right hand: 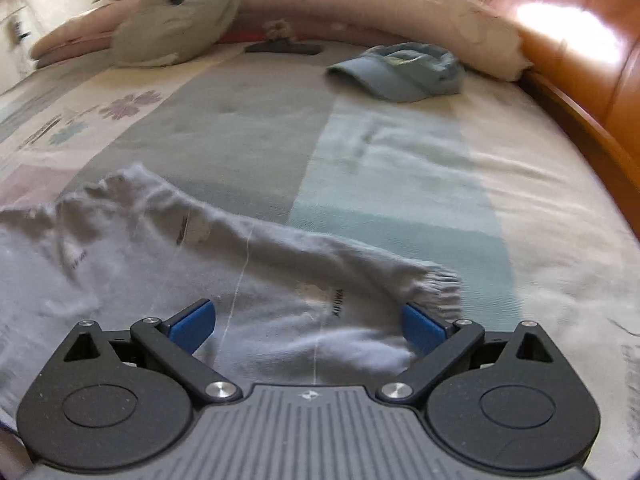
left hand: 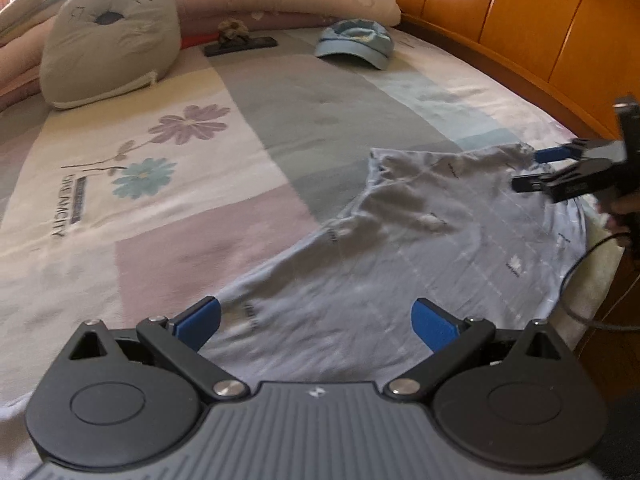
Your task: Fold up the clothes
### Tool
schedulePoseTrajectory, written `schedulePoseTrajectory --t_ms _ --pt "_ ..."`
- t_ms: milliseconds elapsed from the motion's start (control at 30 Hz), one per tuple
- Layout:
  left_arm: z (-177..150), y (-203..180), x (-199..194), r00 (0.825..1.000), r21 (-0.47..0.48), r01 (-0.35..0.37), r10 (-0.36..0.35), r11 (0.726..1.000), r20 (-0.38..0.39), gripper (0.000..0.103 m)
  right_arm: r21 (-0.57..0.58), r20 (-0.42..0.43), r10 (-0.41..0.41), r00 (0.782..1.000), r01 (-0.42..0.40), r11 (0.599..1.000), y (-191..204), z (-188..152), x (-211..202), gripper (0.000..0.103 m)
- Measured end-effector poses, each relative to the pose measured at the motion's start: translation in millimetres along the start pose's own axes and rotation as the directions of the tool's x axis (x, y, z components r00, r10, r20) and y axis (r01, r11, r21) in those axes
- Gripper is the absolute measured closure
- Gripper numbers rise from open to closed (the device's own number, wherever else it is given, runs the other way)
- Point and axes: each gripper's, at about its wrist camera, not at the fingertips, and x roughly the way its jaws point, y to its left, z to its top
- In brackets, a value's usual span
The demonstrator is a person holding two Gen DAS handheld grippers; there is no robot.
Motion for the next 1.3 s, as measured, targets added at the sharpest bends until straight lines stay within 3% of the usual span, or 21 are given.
schedulePoseTrajectory --t_ms 133,267,367,433,567,700,833,1033,1100,1300 --pt "-3.7 13.2 -4.7 0.999 0.047 0.035 -0.037 0.998 0.027 0.002 0.027 0.007 -0.011 1.000 0.011 1.000 32.6 -2.4 -27.8 0.000" --pt "-9.1 24.9 -7.8 0.994 0.119 0.091 -0.097 0.989 0.044 0.002 0.002 -0.026 0.017 1.000 -0.017 1.000 90.5 -18.3 -39.0 0.000" --pt "-17.9 33.3 -12.4 0.987 0.175 0.143 -0.153 0.974 0.045 0.002 0.018 -0.075 0.028 0.997 -0.027 0.999 129.4 -32.5 -36.0 0.000" --pt "-25.3 40.1 -15.4 0.985 0.211 0.157 -0.170 0.965 0.042 0.002 0.019 -0.123 -0.007 0.992 0.010 1.000 145.8 -44.0 -31.4 0.000" --pt "-38.9 56.0 -21.0 0.986 0.219 0.154 -0.164 0.964 0.030 0.002 0.081 -0.153 -0.089 0.984 0.103 0.991 152.1 -46.8 -47.5 0.000" --pt "-41.0 70.3 -28.2 0.964 0.177 0.253 -0.264 0.951 0.041 0.002 0.047 -0.091 -0.046 0.995 0.050 0.998 176.5 -31.8 -60.3 0.000" --pt "-35.2 70.5 -30.1 0.943 0.174 0.314 -0.327 0.934 0.056 0.002 -0.013 -0.139 -0.043 0.989 0.042 0.999 202.0 -30.3 -42.7 0.000" --pt "-22.6 74.1 -22.8 0.940 0.174 0.330 -0.340 0.928 0.026 0.002 0.012 -0.207 -0.100 0.973 0.104 0.994 203.2 -41.0 -45.1 0.000" --pt "-15.4 72.4 -18.8 0.929 0.178 0.362 -0.369 0.915 0.003 0.002 0.009 -0.211 -0.116 0.971 0.120 0.993 205.0 -41.9 -47.6 0.000" --pt "7.5 40.0 12.1 0.866 0.186 0.500 -0.492 0.846 -0.088 0.002 0.047 -0.200 -0.118 0.973 0.130 0.990 208.3 -40.7 -40.5 0.000"
